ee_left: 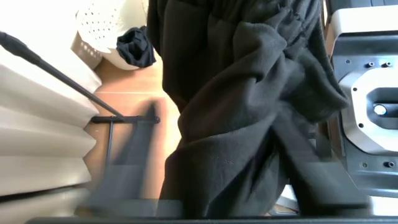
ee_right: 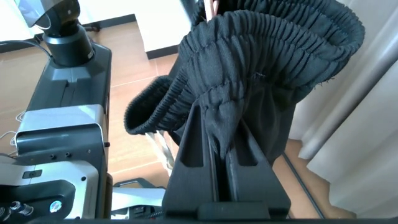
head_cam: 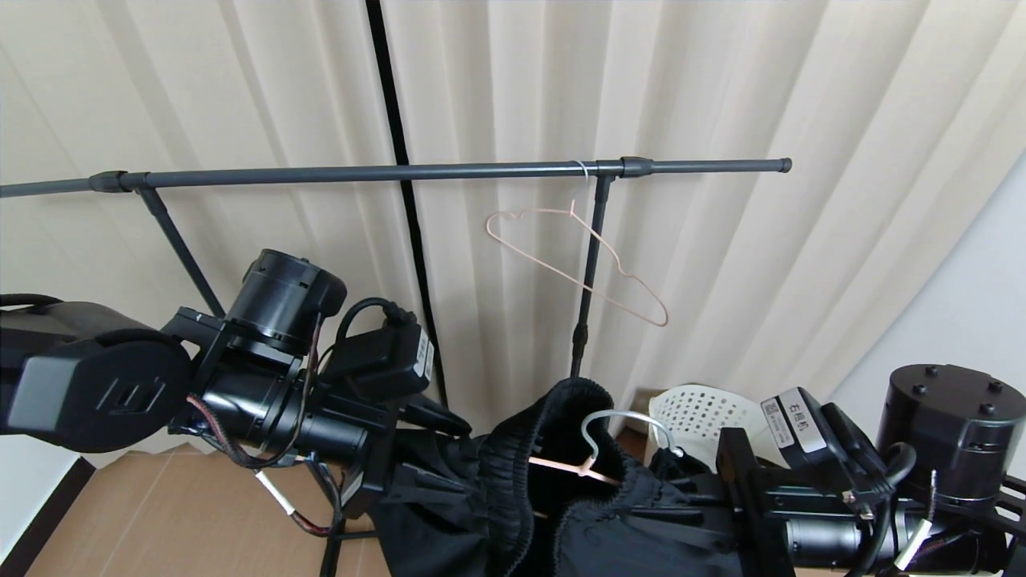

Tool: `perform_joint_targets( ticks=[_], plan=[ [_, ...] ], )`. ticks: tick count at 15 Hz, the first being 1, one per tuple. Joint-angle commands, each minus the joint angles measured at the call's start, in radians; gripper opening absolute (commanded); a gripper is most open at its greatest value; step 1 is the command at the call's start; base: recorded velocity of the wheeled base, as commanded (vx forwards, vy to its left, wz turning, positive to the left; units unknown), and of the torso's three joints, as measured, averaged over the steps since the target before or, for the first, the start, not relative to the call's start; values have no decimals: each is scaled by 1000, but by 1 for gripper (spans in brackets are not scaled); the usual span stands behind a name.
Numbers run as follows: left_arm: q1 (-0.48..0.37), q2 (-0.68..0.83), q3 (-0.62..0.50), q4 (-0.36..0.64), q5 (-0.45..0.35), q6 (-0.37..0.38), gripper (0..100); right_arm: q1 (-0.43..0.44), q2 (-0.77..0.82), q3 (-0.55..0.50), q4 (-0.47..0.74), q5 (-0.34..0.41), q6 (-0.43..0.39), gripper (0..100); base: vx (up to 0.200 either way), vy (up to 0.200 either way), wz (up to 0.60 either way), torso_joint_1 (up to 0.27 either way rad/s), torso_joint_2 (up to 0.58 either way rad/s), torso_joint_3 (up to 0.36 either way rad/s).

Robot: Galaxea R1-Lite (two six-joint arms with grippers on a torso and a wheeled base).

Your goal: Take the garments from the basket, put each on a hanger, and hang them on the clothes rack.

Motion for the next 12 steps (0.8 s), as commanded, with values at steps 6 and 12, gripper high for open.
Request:
perform_joint_targets(
  ticks=[6, 12],
  plan=[
    [5, -45, 23, -2, 2, -5, 0, -4, 6, -17, -2, -6, 2, 0, 0, 0, 0, 0, 0, 0],
    [67, -117, 63, -2, 6, -17, 0, -91, -12, -22, -3, -8, -3, 100, 0, 0, 0, 0, 0, 0]
  ],
)
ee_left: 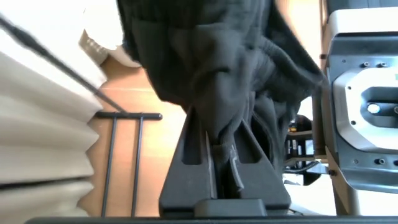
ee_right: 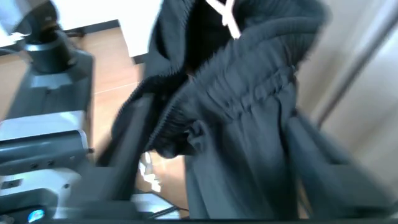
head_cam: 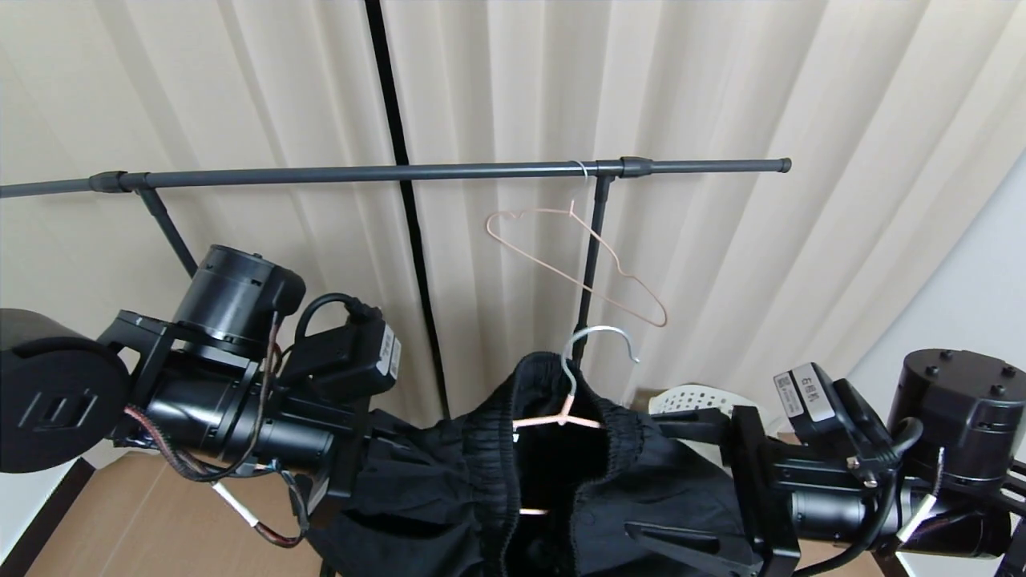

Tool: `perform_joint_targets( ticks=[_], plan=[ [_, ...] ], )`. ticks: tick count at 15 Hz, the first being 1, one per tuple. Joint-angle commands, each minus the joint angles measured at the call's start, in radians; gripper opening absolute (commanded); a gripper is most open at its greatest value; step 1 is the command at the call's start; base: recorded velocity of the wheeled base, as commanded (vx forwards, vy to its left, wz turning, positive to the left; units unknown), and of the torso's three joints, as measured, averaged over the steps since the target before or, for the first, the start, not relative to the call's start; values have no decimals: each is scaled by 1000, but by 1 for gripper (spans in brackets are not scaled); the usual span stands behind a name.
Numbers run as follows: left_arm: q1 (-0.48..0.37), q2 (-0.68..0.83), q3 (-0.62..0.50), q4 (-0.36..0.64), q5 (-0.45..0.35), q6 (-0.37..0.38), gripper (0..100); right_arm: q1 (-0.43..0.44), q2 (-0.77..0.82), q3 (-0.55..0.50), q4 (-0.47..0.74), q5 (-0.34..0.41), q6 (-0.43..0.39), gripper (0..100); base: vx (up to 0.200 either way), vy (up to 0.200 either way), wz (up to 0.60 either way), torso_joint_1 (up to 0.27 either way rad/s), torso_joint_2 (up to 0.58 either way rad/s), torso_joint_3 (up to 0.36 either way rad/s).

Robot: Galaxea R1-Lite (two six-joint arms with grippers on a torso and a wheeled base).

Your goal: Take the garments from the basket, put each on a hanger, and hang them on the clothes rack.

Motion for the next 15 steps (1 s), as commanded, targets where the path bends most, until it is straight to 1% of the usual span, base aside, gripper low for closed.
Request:
perform_joint_targets(
  ticks=[1, 3, 5, 7, 9, 11, 12, 14, 15],
  plan=[
    [58, -55, 25, 1, 0, 1, 0, -56, -25, -3, -1, 3, -1, 100, 0, 0, 0, 0, 0, 0],
    [106, -108, 55, 0, 0, 3, 0, -84, -47, -8, -1, 6, 0, 100, 0, 0, 0, 0, 0, 0],
    [136, -148, 71, -10, -2, 3, 0, -90, -38, -14, -1, 4, 0, 100, 0, 0, 0, 0, 0, 0],
    [158, -187, 102, -33, -3, 3, 0, -99, -24, -18, -1, 4, -1, 100, 0, 0, 0, 0, 0, 0],
    [185, -236, 162, -85, -3, 3, 0, -127, 18, -28, -13, 4, -1, 100, 0, 0, 0, 0, 0, 0],
    [204, -263, 194, -115, -3, 1, 0, -157, 71, -29, -71, 7, 0, 100, 0, 0, 0, 0, 0, 0],
    [222, -286, 216, -128, -6, -10, 0, -182, 125, -22, -147, 10, 0, 100, 0, 0, 0, 0, 0, 0],
    [239, -314, 239, -131, -8, -17, 0, -202, 194, -11, -240, 43, 2, 100, 0, 0, 0, 0, 0, 0],
    [245, -323, 245, -131, -8, -17, 0, -216, 222, -11, -262, 50, 0, 100, 0, 0, 0, 0, 0, 0]
  ],
)
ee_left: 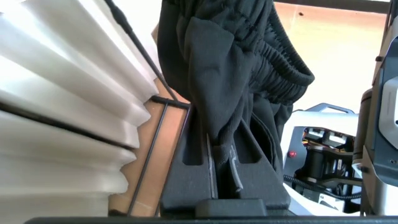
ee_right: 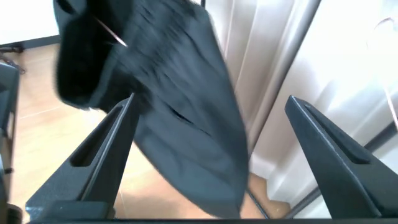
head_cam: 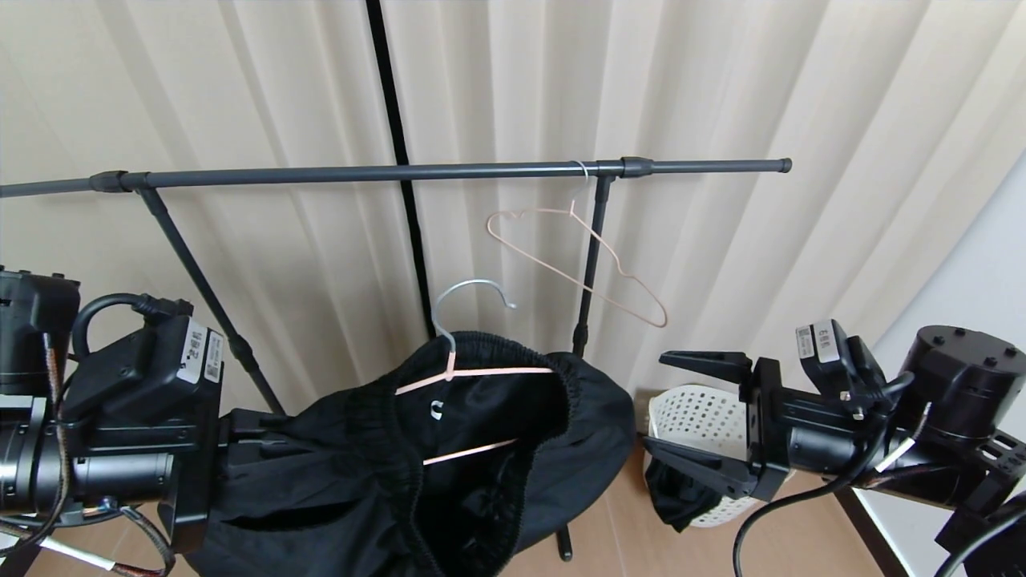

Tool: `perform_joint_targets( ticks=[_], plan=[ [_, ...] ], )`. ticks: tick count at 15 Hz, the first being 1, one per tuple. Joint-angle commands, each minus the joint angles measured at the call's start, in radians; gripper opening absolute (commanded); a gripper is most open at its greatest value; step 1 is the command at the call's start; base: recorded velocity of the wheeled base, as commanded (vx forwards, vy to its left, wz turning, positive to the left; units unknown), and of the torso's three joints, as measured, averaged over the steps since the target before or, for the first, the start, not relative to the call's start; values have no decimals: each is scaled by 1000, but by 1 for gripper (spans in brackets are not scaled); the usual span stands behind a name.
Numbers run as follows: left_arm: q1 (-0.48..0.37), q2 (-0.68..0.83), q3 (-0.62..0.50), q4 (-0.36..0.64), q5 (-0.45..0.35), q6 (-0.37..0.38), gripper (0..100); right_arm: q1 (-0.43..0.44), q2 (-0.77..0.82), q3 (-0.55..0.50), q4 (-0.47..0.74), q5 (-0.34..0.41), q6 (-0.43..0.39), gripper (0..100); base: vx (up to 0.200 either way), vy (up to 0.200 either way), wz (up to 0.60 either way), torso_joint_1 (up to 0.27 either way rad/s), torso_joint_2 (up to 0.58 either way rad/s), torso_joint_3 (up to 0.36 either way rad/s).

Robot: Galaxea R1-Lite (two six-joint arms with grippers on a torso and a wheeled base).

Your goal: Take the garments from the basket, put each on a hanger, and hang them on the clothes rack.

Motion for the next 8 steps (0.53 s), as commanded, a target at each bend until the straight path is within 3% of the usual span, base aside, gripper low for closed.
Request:
perform_joint_targets(
  ticks=[1, 6, 8],
  plan=[
    [15, -34, 14, 0, -1, 0, 0, -28, 101, 3, -22, 8, -1, 100, 0, 0, 0, 0, 0, 0],
    [21, -42, 10, 0, -1, -1, 0, -32, 217, 0, -68, 8, -4, 100, 0, 0, 0, 0, 0, 0],
    [21, -47, 5, -3, -1, -27, 0, -17, 360, 0, -185, 8, -4, 100, 0, 0, 0, 0, 0, 0]
  ],
)
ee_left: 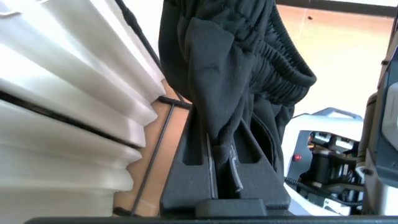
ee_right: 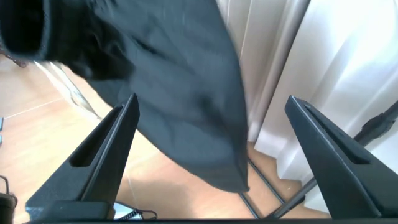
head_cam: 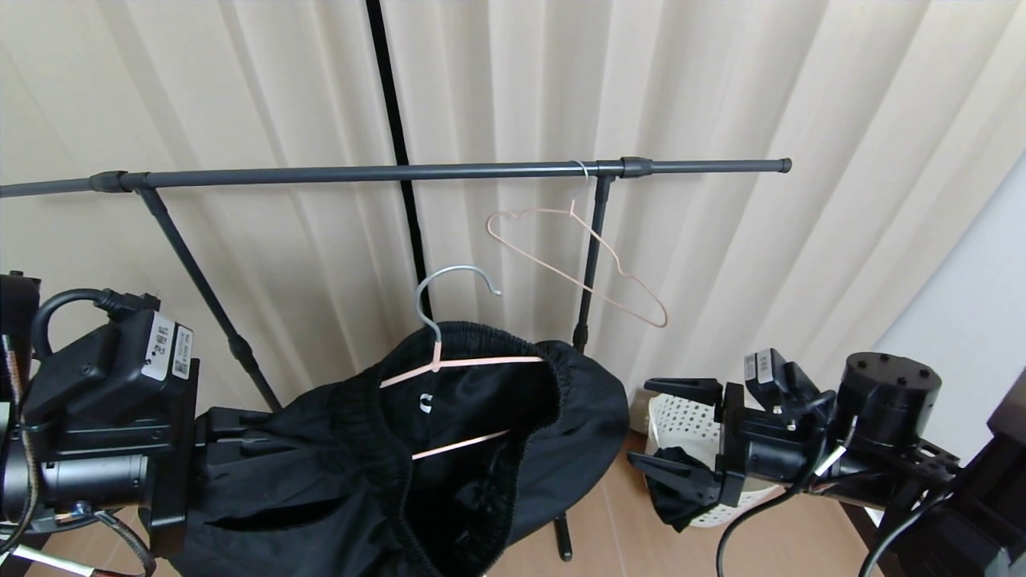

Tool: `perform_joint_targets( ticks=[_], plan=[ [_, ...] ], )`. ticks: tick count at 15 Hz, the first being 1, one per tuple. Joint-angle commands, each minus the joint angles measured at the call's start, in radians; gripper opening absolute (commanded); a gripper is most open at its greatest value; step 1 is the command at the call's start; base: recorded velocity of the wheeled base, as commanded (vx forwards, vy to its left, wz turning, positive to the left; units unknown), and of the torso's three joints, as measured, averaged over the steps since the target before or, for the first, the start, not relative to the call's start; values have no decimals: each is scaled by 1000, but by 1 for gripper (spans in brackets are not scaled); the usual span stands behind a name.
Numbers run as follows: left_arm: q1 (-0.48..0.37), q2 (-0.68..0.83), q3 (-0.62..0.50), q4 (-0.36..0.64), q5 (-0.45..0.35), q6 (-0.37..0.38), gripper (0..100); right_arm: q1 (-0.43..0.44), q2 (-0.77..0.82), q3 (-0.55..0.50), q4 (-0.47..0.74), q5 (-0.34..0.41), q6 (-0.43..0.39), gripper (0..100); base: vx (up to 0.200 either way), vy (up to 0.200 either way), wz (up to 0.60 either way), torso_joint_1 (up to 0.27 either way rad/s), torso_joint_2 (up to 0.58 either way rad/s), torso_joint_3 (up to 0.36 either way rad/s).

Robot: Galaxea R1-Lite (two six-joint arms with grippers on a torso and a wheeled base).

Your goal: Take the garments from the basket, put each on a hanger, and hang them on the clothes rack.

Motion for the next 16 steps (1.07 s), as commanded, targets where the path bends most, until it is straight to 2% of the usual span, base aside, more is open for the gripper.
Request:
perform_joint_targets(
  ticks=[1, 4, 7, 8, 9, 11, 12, 16],
  plan=[
    [0, -8, -1, -16, -10, -33, 0, 19, 175, 0, -100, 0, 1, 100, 0, 0, 0, 0, 0, 0],
    [1, -13, 10, -66, -82, -121, 0, 21, 211, -6, -133, 0, 5, 100, 0, 0, 0, 0, 0, 0],
    [0, -11, 20, -68, -86, -130, 0, 21, 213, -6, -133, 0, 5, 100, 0, 0, 0, 0, 0, 0],
    [0, -11, 17, -68, -122, -135, 0, 24, 218, -4, -133, 0, 5, 100, 0, 0, 0, 0, 0, 0],
    [0, -13, 16, -68, -127, -139, 0, 27, 218, -4, -133, 0, 5, 100, 0, 0, 0, 0, 0, 0],
    [-2, -41, 16, -91, -162, -213, 0, 30, 218, -1, -135, -1, 4, 100, 0, 0, 0, 0, 0, 0],
    [-2, -50, 19, -106, -179, -245, 0, 32, 218, -1, -135, -1, 4, 0, 0, 0, 0, 0, 0, 0],
    [6, -84, 20, -146, -196, -343, 0, 19, 202, -3, -135, -6, 2, 0, 0, 0, 0, 0, 0, 0]
  ],
)
